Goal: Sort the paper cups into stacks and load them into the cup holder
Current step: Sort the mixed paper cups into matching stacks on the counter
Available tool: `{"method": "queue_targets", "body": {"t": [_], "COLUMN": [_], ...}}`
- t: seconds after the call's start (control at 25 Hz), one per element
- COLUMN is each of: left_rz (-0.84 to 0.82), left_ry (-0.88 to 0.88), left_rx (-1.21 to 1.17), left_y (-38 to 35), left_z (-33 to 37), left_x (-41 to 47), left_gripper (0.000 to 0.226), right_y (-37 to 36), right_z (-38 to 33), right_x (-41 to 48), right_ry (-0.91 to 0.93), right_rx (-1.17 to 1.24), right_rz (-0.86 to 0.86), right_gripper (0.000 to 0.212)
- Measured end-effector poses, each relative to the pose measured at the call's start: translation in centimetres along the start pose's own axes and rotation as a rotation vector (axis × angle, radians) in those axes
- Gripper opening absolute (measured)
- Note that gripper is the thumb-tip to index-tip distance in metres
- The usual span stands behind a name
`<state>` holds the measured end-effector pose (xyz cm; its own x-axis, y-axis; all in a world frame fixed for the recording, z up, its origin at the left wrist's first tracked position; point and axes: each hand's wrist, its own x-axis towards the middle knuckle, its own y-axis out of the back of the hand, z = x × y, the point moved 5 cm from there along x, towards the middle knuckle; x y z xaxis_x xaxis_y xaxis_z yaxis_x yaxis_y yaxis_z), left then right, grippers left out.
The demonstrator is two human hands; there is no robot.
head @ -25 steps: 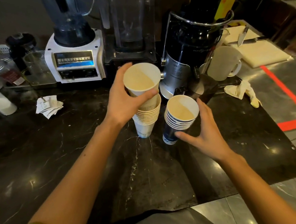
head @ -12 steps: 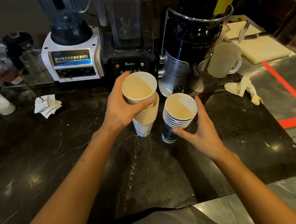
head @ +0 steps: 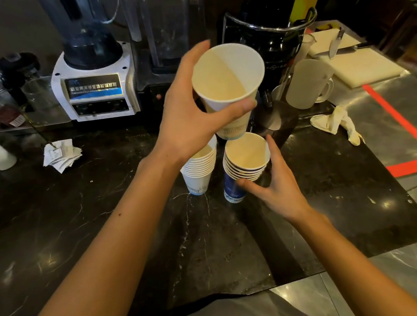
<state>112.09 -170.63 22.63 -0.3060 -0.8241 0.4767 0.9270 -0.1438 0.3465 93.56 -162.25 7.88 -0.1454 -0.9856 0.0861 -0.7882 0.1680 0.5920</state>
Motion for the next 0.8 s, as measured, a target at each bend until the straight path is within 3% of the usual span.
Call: {"method": "queue_targets", "body": {"t": [0.36, 0.6, 0.8], "left_rz": [0.115, -0.103, -0.174], "left_ry": [0.080, 0.324, 0.287], "left_rx": [0.036, 0.078, 0.063], "left_y": [2.6, -0.7, -1.1], "left_z": [-3.6, -10.1, -12.7], "left_x": [-1.7, -5.5, -7.1], "left_gripper": [0.094, 0.101, 0.113], "right_y": [0.1, 0.1, -0.4], "right_z": [0.1, -0.1, -0.2], "right_x": [-0.1, -0.1, 0.1], "right_ry": [0.016, 0.041, 0.051], "right_rx": [0.028, 0.080, 0.134], "right_rz": [0.008, 0.005, 0.028], "right_gripper": [0.108, 0.110, 0.116]}}
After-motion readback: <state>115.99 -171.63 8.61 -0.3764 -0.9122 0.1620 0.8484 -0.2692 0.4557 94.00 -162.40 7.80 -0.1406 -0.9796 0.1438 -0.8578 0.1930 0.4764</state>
